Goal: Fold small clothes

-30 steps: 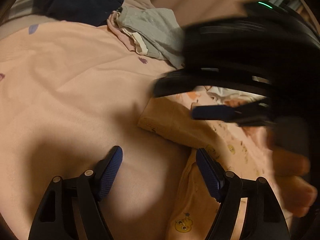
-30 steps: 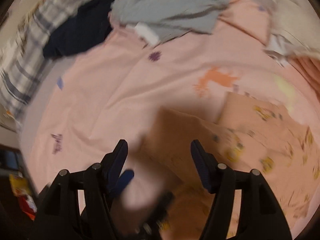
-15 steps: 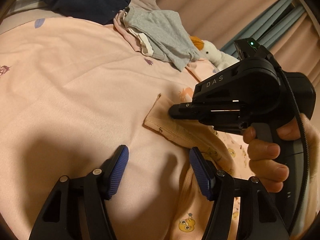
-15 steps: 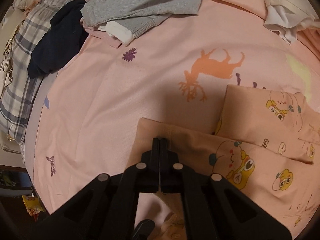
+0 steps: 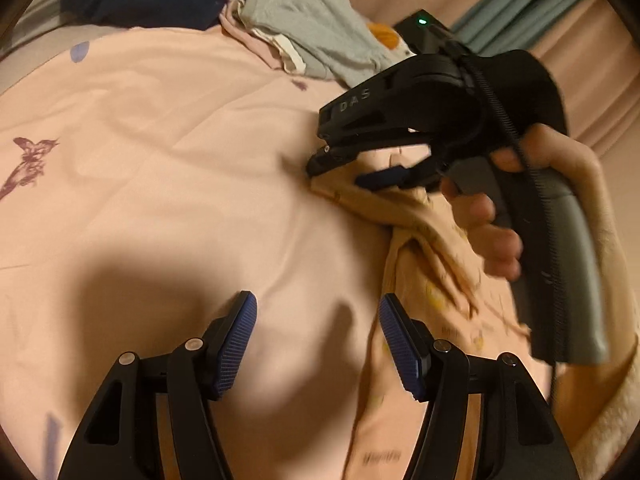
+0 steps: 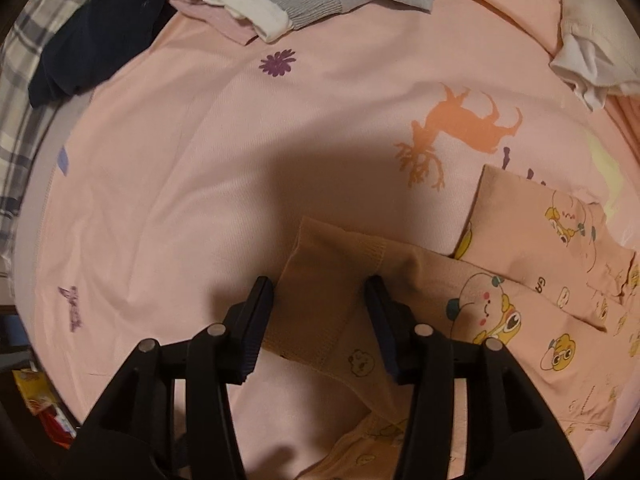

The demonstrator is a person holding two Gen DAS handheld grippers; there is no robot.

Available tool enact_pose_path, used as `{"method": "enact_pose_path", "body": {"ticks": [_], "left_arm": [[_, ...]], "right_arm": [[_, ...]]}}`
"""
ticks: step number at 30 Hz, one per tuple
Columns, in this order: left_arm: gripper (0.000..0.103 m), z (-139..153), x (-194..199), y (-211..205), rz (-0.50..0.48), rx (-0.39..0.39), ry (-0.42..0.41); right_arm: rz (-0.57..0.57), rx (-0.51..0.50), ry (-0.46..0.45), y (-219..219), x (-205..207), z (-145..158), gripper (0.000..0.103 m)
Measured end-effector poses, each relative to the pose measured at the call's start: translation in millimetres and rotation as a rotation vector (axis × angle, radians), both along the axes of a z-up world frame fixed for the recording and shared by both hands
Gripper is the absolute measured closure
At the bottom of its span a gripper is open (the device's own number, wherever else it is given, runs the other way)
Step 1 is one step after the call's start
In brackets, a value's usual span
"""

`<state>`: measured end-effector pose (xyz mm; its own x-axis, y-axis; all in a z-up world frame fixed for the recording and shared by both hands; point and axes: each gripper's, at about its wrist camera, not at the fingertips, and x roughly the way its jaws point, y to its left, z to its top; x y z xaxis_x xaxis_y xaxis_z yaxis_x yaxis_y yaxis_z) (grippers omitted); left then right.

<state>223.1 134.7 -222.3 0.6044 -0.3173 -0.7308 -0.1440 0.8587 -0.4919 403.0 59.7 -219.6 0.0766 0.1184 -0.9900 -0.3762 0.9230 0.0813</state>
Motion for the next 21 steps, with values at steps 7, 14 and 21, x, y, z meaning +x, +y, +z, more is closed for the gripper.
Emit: {"method": "enact_pose_path", "body": {"ticks": [7, 14, 21], "left_arm": [[0.038, 1.8, -16.7, -5.1, -0.013, 0.101, -0.003], [0.037, 0.3, 5.0, -16.2, 0.004, 0.156, -0.004], [0.035, 0.7, 54.6, -75.1, -0.095, 0.269, 0.017]], "right_arm": [[-0.137, 0.016, -0.085, -2.8, -18.8, -0.4, 0.091], [-0.216, 0.39, -0.178, -78.3, -24.5, 64.0, 0.092], [-0.261, 0.579, -0.292, -163.4, -31.0, 128.0, 0.092]]}}
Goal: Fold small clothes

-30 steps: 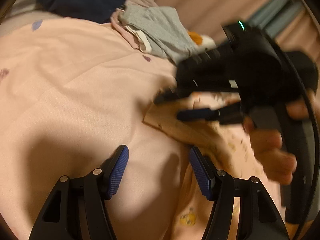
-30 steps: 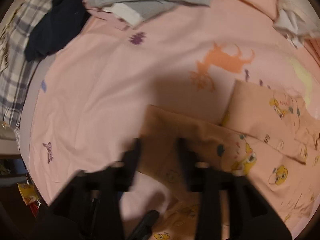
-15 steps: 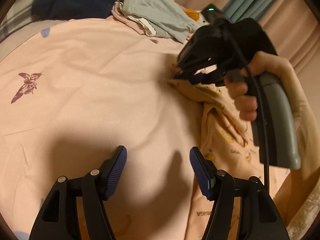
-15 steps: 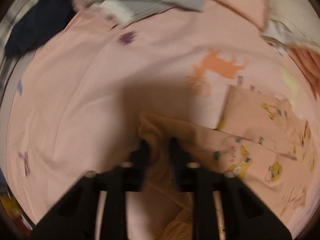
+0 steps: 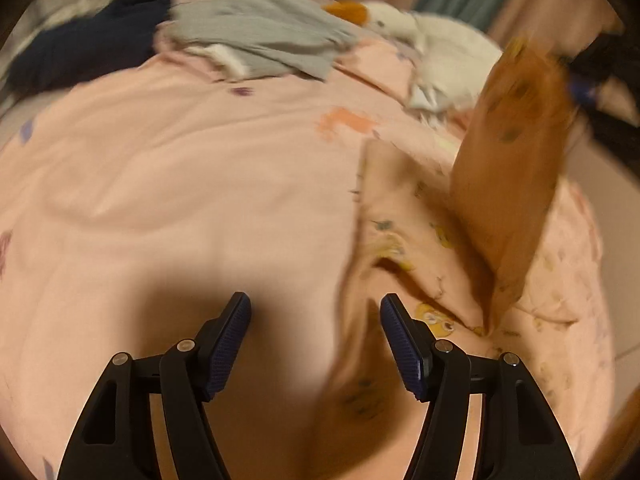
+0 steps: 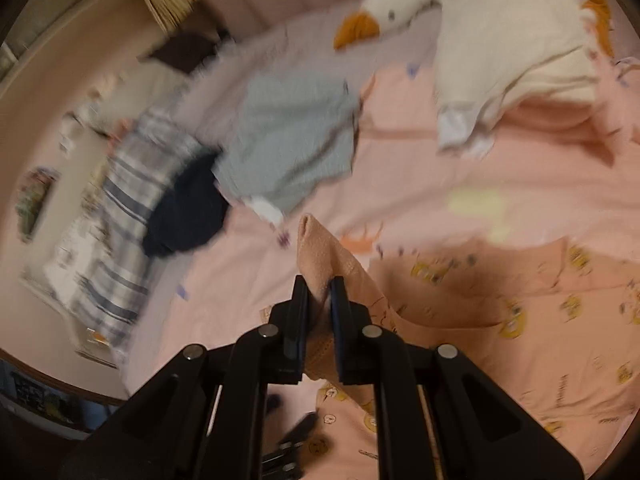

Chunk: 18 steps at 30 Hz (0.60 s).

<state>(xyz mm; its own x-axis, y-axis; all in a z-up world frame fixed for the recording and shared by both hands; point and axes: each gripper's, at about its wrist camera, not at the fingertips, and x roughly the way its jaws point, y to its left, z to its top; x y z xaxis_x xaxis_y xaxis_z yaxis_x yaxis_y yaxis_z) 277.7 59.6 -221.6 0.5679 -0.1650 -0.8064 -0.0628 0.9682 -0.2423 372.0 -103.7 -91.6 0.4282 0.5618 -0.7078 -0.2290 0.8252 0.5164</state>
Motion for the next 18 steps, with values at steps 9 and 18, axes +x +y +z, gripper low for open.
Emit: {"method": "enact_pose_path", "body": {"ticks": [9, 18], "left_arm": [[0.021, -17.1, 42.4, -9.1, 0.167, 0.193, -0.036], [0.021, -15.5, 36.6, -4.6, 0.232, 0.159, -0.069]], "right_arm": [[-0.125, 0.101, -0.135, -132.1, -10.0, 44.7, 0.092], [-0.205, 0.144, -0.059, -235.9, -28.7, -34.3, 0.091]]}}
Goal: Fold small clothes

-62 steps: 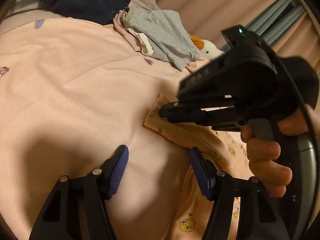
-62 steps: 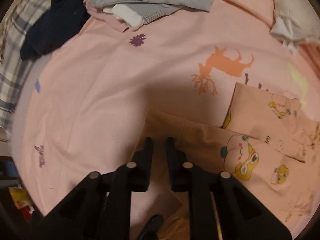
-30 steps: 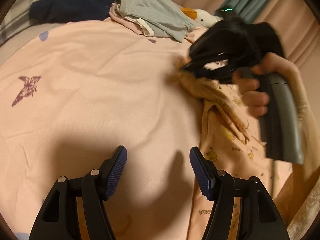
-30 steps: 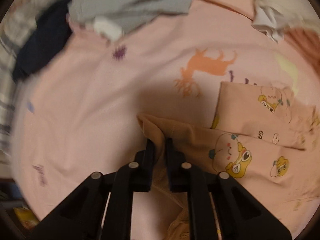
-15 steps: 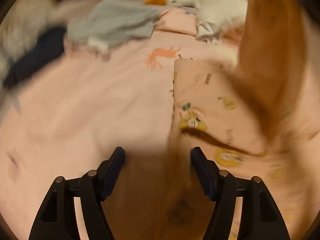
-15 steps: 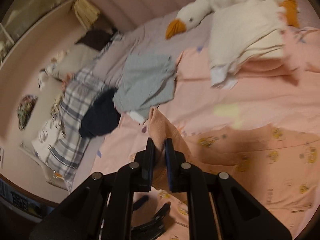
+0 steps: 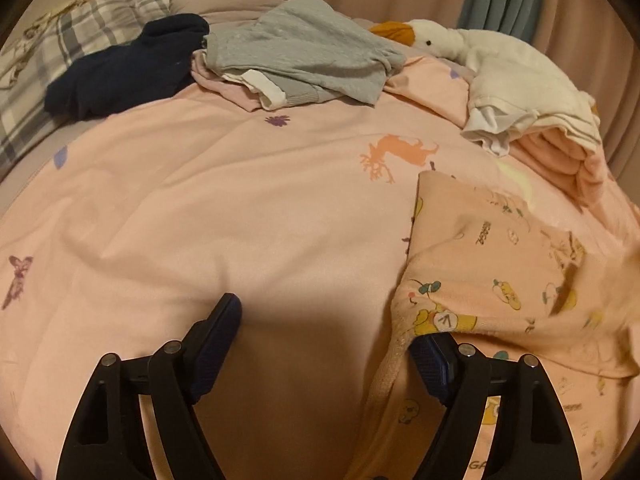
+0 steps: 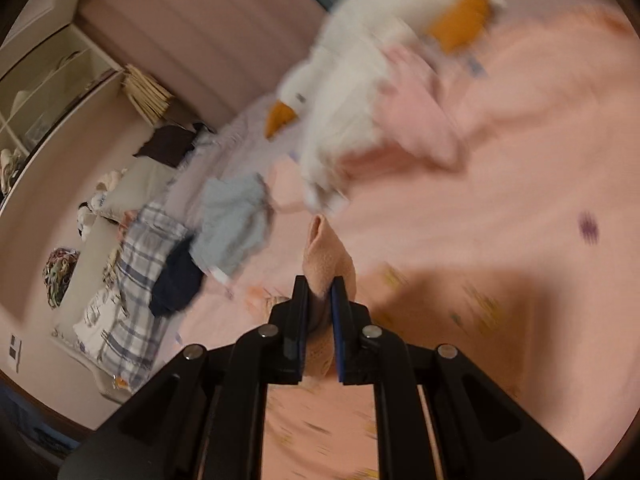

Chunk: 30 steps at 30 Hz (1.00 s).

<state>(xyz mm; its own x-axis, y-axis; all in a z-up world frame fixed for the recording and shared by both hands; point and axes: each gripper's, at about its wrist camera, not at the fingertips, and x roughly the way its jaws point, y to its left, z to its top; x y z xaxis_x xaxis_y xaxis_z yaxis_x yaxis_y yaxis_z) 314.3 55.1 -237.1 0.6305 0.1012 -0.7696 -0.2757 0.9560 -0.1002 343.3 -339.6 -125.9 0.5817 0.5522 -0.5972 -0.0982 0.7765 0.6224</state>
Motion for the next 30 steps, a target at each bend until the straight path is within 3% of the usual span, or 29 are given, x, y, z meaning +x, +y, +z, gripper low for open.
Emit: {"method": "enact_pose_path", "body": {"ticks": [1, 4, 6, 7, 8, 9, 11, 13, 16, 18, 21, 23, 24, 26, 27, 29, 30], "left_arm": [[0.021, -0.7, 1.0, -2.2, 0.0, 0.009, 0.005], [0.021, 0.1, -4.8, -1.8, -0.001, 0.006, 0.009], [0.021, 0.4, -6.5, -0.3, -0.001, -0.001, 0.012], [0.021, 1.6, -7.5, -0.7, -0.001, 0.0, 0.022], [0.021, 3.0, -8.9, -1.4, 0.001, 0.004, 0.036], [0.021, 5.6, -11.0, -2.3, 0.006, 0.004, 0.047], [0.021, 14.4, -18.5, -1.8, 0.025, -0.026, 0.04], [0.022, 31.0, -27.1, -2.7, 0.027, -0.061, -0.012], [0.022, 57.7, -38.4, -14.0, -0.015, -0.032, -0.111], [0.022, 65.5, -40.8, -22.4, -0.048, -0.006, -0.149], [0.022, 61.3, -37.3, -19.3, -0.013, 0.025, -0.105], [0.022, 53.4, -34.1, -1.8, 0.078, 0.046, -0.029], [0.022, 50.6, -35.6, 7.0, 0.113, 0.049, -0.018], [0.022, 50.0, -40.3, 30.4, 0.205, 0.057, -0.023], [0.022, 51.2, -42.9, 39.2, 0.231, 0.043, -0.034], [0.022, 54.1, -44.2, 50.3, 0.208, -0.026, -0.05], [0.022, 54.1, -43.4, 50.1, 0.186, -0.047, -0.053]], "right_arm": [[-0.011, -0.032, 0.052, -11.6, -7.4, -31.0, 0.091], [-0.065, -0.158, 0.222, -41.7, -21.8, -84.9, 0.09], [-0.068, -0.031, 0.234, -68.3, -37.0, -99.5, 0.093], [-0.087, -0.006, 0.242, -76.9, -42.3, -95.8, 0.087], [-0.128, -0.04, 0.248, -85.7, -47.5, -84.3, 0.068], [-0.16, -0.091, 0.244, -88.3, -50.1, -74.3, 0.06], [-0.187, -0.147, 0.176, -86.6, -54.6, -47.4, 0.058], [-0.14, -0.108, 0.094, -76.5, -55.9, -25.9, 0.058], [-0.061, -0.091, -0.004, -30.8, -53.0, 3.8, 0.058], [0.011, -0.102, -0.009, -1.8, -43.6, -0.8, 0.061], [0.066, -0.192, 0.077, 38.5, -22.1, -34.9, 0.082], [0.032, -0.391, 0.215, 50.8, -15.0, -77.3, 0.097], [0.011, -0.429, 0.252, 48.0, -16.2, -91.5, 0.103], [0.0, -0.353, 0.208, 34.0, -26.7, -91.2, 0.103], [0.003, -0.346, 0.243, 30.1, -29.2, -90.1, 0.103], [-0.002, -0.361, 0.314, 25.8, -33.1, -81.3, 0.103], [0.002, -0.389, 0.326, 28.0, -34.1, -72.2, 0.098]]}}
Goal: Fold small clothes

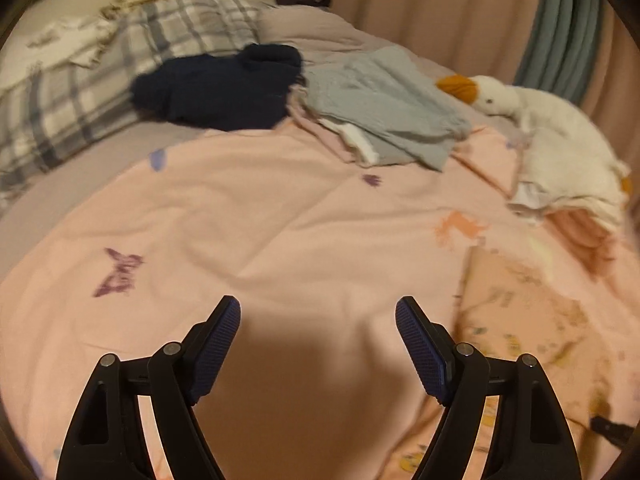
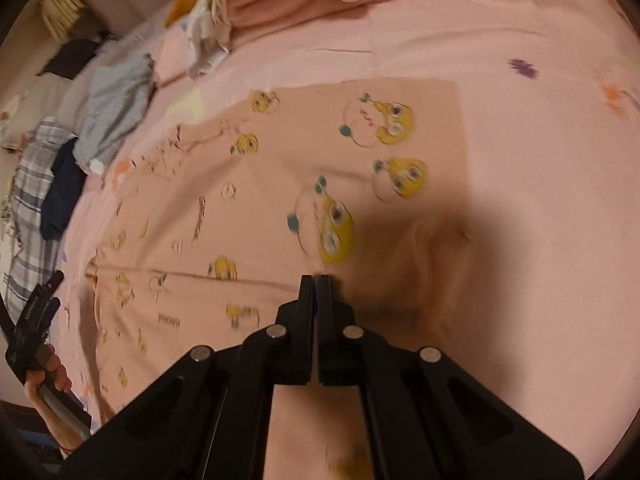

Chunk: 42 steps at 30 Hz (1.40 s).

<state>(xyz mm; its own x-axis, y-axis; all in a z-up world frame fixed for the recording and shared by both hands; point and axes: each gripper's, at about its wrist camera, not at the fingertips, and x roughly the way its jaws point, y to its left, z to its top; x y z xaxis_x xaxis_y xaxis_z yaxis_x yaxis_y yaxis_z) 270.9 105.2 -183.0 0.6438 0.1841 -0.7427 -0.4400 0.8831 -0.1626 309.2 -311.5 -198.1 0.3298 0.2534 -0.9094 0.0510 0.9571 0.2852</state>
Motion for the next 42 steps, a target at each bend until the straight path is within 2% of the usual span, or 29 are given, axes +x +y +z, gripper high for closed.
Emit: {"method": "enact_pose_path", "body": {"ticks": [1, 4, 5, 7, 8, 9, 11, 12, 13, 14, 15, 16, 19, 21, 23, 24, 25, 26, 28, 29, 30, 31, 32, 34, 35, 37, 38, 40, 42], "left_arm": [[0.022, -0.1, 2.1, -3.2, -0.032, -0.016, -0.003], [0.022, -3.5, 6.0, -28.4, -0.134, -0.023, -0.041], [0.022, -7.8, 10.6, -40.6, -0.195, -0.029, -0.066], [0.022, -21.2, 23.2, -61.3, -0.311, -0.034, -0.105], [0.022, -27.8, 28.6, -66.6, -0.348, -0.027, -0.097], [0.022, -40.4, 38.5, -73.5, -0.381, -0.004, -0.048], [0.022, -59.8, 53.2, -74.0, -0.349, 0.029, 0.09], [0.022, -63.4, 55.4, -73.2, -0.352, 0.037, 0.121], [0.022, -60.9, 54.3, -74.7, -0.357, 0.065, 0.135], [0.022, -58.8, 53.4, -76.0, -0.341, 0.116, 0.186], [0.021, -56.9, 52.0, -75.5, -0.326, 0.136, 0.208], [0.019, -55.1, 51.0, -73.5, -0.309, 0.14, 0.228], [0.018, -54.2, 51.8, -64.8, -0.307, 0.082, 0.269], [0.018, -47.3, 50.7, -58.5, -0.281, 0.028, 0.286], [0.019, -36.5, 44.1, -54.3, -0.263, -0.003, 0.277], [0.019, -30.8, 38.7, -55.5, -0.256, 0.012, 0.266], [0.02, -19.4, 34.3, -56.4, -0.247, 0.051, 0.232], [0.02, -7.6, 28.3, -59.1, -0.249, 0.091, 0.173], [0.02, 17.8, 15.5, -68.1, -0.296, 0.188, 0.007], [0.02, 26.4, 13.6, -74.4, -0.331, 0.234, -0.046], [0.02, 32.0, 19.0, -80.1, -0.364, 0.266, -0.065], [0.02, 34.8, 33.5, -85.3, -0.405, 0.273, -0.049], [0.02, 34.1, 54.9, -88.9, -0.468, 0.237, -0.005], [0.02, 27.8, 89.4, -89.7, -0.553, 0.116, 0.065], [0.02, 22.9, 106.0, -90.5, -0.554, 0.054, 0.092], [0.02, 18.0, 123.7, -95.1, -0.524, 0.004, 0.086], [0.02, 16.0, 128.5, -102.3, -0.541, 0.008, 0.069], [0.02, 9.1, 134.8, -126.8, -0.635, 0.063, 0.066], [0.02, -3.9, 140.3, -152.1, -0.725, 0.161, 0.125]], "right_arm": [[0.023, -0.02, -0.028, 5.9, -0.7, 11.5, 0.092], [0.105, 0.029, -0.174, 34.4, -4.5, 36.8, 0.089], [0.103, 0.048, -0.189, 38.8, -4.9, 36.5, 0.081], [0.083, 0.129, -0.16, 52.4, 9.2, 27.1, 0.079], [0.095, 0.188, -0.131, 60.9, 19.0, 18.6, 0.08], [0.103, 0.235, -0.116, 71.0, 26.7, 9.5, 0.08], [0.114, 0.237, -0.1, 86.2, 33.2, -9.3, 0.08], [0.125, 0.209, -0.074, 95.9, 33.4, -19.7, 0.08], [0.14, 0.175, -0.053, 104.9, 30.0, -26.3, 0.087], [0.154, 0.135, -0.088, 106.3, 23.0, -28.3, 0.094], [0.177, 0.108, -0.122, 105.2, 14.3, -24.6, 0.095], [0.192, 0.113, -0.106, 102.3, 10.7, -23.4, 0.095], [0.184, 0.171, -0.016, 86.8, 3.7, -18.3, 0.095], [0.153, 0.184, 0.0, 80.6, 5.2, -12.6, 0.087], [0.154, 0.153, -0.049, 80.8, 4.9, -0.5, 0.084], [0.152, 0.146, -0.094, 79.9, 6.5, 7.3, 0.082], [0.143, 0.153, -0.116, 79.3, 9.2, 7.3, 0.075], [0.131, 0.163, -0.151, 77.2, 16.9, 6.8, 0.069], [0.076, 0.12, -0.127, 68.2, 26.5, -4.1, 0.067], [0.009, 0.064, -0.055, 59.6, 29.5, -18.6, 0.081], [-0.021, 0.063, -0.029, 50.6, 29.1, -28.8, 0.091], [-0.019, 0.117, -0.058, 39.5, 25.0, -28.8, 0.093], [-0.021, 0.16, -0.06, 33.3, 23.1, -28.4, 0.092], [-0.05, 0.291, -0.051, 14.5, 18.0, -29.5, 0.088], [-0.059, 0.346, -0.042, 4.9, 16.4, -30.4, 0.086], [-0.049, 0.375, -0.05, -4.8, 13.2, -27.9, 0.082], [-0.043, 0.371, -0.064, -6.0, 11.2, -27.6, 0.079], [-0.026, 0.381, -0.078, -15.5, 9.8, -27.5, 0.078], [-0.049, 0.429, -0.062, -19.6, 14.5, -29.7, 0.076]]}}
